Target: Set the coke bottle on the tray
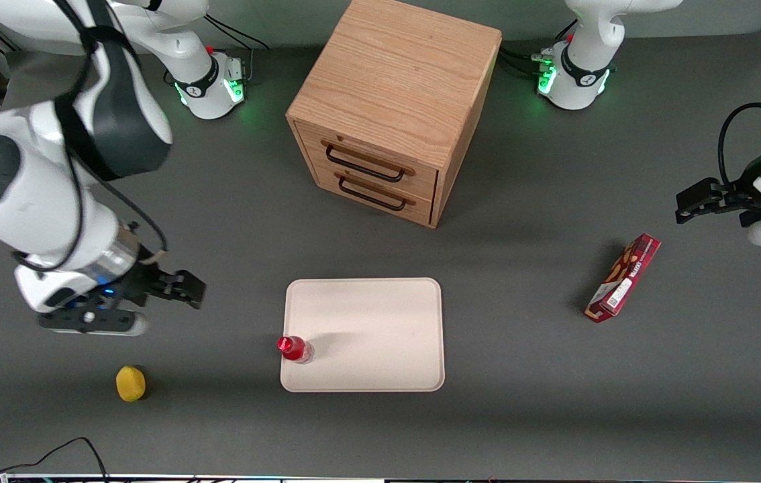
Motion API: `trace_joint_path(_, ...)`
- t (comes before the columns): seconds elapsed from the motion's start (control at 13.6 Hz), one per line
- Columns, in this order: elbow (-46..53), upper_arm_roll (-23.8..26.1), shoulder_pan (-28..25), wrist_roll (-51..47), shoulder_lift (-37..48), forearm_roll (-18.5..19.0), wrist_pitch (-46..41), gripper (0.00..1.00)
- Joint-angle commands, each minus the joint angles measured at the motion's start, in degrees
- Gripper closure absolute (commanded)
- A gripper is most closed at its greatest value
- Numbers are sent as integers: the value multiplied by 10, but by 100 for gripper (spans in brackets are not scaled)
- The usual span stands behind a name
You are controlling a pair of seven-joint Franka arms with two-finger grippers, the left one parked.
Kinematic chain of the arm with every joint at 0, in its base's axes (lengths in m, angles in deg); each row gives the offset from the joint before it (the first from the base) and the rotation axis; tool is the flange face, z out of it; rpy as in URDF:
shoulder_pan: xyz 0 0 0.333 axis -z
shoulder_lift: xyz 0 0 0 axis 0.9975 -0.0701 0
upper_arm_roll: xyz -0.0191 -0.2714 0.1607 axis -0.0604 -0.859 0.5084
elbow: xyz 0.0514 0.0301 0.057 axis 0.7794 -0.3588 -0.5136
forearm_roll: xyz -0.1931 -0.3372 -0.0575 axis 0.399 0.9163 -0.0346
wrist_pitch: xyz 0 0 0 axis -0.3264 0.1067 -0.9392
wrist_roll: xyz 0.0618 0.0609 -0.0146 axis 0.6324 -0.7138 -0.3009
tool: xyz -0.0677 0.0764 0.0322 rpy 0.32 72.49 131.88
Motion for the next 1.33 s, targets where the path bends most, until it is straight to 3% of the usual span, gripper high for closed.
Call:
trace_joint_path(0.0,-120,14,50,53,108,3,25,0)
trace_joint_path(0.22,-191,18,116,140,184,-41,28,0)
trace_joint_path(0.44,-230,17,121,142,234,-36,21,0)
trace_joint_path(0.66,-211,11,141,166,233,-2,5,0)
trace_joint_path(0.81,-198,15,165,185,229,-6,-3,0)
trace_joint_path(1.25,-172,17,168,215,226,-13,-39,0)
